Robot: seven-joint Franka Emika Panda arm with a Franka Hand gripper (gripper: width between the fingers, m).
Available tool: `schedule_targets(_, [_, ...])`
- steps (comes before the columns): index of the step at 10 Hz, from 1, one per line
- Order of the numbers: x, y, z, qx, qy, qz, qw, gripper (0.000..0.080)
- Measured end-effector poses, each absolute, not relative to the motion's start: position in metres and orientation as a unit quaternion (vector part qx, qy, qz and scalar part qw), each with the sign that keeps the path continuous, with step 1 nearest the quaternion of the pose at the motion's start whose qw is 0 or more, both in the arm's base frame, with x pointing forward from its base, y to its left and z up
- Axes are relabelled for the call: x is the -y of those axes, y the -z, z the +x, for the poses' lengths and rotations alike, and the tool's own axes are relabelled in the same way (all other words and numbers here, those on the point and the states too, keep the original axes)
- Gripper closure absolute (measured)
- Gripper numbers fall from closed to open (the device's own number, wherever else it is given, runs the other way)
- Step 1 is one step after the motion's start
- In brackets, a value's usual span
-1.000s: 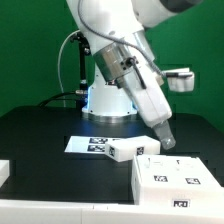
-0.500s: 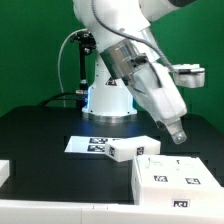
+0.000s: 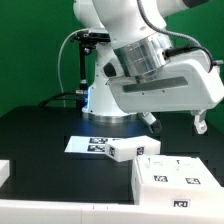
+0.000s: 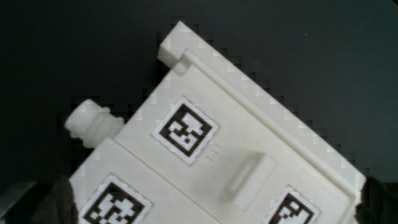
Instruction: Assemble cabinet
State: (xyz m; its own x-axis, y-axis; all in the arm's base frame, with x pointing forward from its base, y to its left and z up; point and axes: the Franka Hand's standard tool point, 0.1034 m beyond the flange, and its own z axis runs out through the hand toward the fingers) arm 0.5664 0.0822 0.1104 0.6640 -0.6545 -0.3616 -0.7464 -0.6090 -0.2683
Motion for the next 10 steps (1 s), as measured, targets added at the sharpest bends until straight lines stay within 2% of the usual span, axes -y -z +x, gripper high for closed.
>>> schedule_targets(1, [-0.082,-0.110,0.565,-0.347,-0.104,-0.910,0.202,0.0003])
schedule_targets(3, [-0.083,-0.105,0.549,-0.246,-0.078,-0.950,0.175,0.0003])
schedule_targets(5, [-0.082,-0.092,0.538,-0.144,-0.048,-0.980,0.133,0.0003])
schedule_targets(6, [-0.084,-0.091,0.539,-0.112,-0.036,-0.985,0.127,0.0003])
schedule_targets(9, [-0.081,-0.090,0.538,-0.018,-0.020,-0.992,0.126,0.0003])
schedule_targets(10, [-0.079,-0.087,0.527,-0.007,-0.014,-0.994,0.111,0.0003])
